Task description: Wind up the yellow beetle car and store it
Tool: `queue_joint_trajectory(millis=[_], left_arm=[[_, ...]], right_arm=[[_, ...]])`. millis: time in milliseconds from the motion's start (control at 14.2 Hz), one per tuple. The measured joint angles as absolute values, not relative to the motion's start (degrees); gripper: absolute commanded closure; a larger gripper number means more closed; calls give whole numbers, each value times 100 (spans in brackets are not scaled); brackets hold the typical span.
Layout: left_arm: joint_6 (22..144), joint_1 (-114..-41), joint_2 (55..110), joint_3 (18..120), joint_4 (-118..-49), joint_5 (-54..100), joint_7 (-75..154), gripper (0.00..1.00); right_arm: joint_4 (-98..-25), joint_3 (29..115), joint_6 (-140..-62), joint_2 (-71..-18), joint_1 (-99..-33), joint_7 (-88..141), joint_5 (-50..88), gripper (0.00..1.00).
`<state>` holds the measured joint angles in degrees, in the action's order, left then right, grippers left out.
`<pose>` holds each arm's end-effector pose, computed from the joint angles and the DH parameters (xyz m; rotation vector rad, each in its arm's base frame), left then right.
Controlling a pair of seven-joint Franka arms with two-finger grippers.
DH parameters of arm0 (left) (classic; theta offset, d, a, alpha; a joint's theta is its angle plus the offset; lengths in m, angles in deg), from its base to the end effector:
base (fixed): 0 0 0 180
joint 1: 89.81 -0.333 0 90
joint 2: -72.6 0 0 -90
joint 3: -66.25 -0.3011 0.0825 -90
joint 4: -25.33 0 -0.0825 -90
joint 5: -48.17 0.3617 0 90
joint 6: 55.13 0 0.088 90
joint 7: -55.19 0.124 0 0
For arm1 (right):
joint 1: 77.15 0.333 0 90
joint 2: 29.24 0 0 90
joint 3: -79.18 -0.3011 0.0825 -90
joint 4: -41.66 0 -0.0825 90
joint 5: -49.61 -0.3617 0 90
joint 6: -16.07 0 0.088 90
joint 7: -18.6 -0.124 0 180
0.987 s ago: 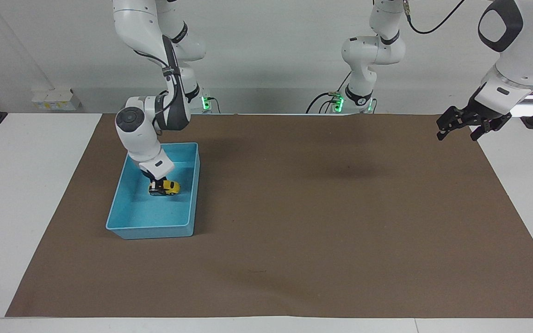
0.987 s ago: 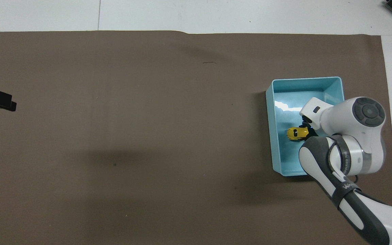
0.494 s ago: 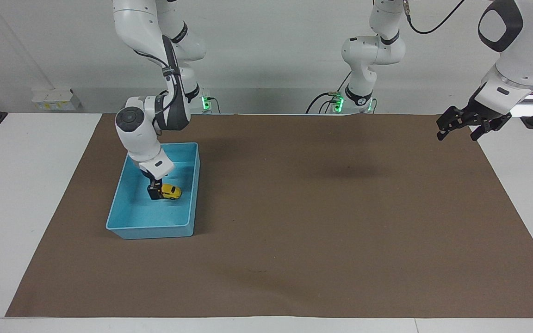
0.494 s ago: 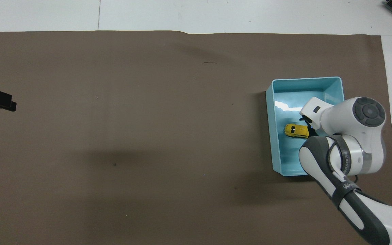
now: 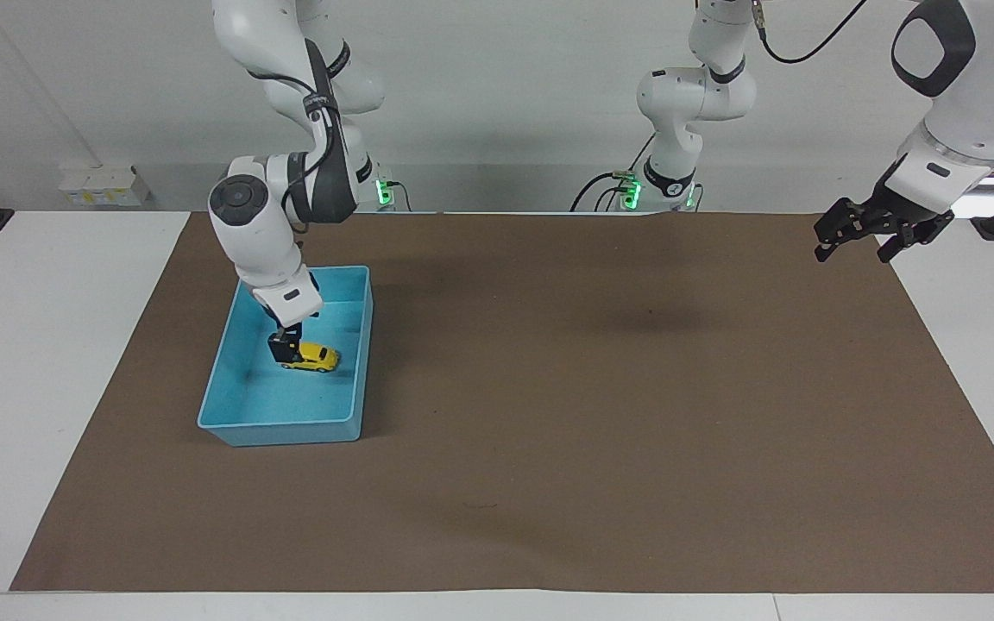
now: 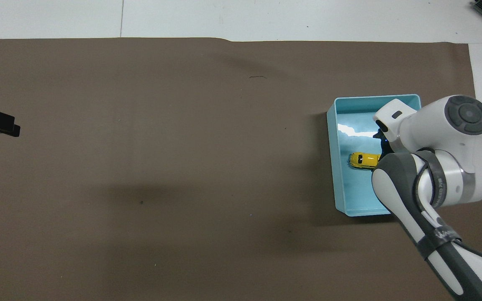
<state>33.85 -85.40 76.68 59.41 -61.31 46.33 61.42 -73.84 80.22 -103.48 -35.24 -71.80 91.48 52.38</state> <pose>0.5503 0.0171 0.5791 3.1137 -0.1037 -0.0436 0.5475 0.0383 0.3783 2.4172 1.9785 -0.0822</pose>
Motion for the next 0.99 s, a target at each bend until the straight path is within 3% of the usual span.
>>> queue_joint_trajectory(millis=[987], left_arm=[[3385, -8540, 7667, 5941, -6131, 4633, 6142, 0]], right_arm=[[-4962, 8041, -7825, -3240, -7185, 3917, 4654, 0]])
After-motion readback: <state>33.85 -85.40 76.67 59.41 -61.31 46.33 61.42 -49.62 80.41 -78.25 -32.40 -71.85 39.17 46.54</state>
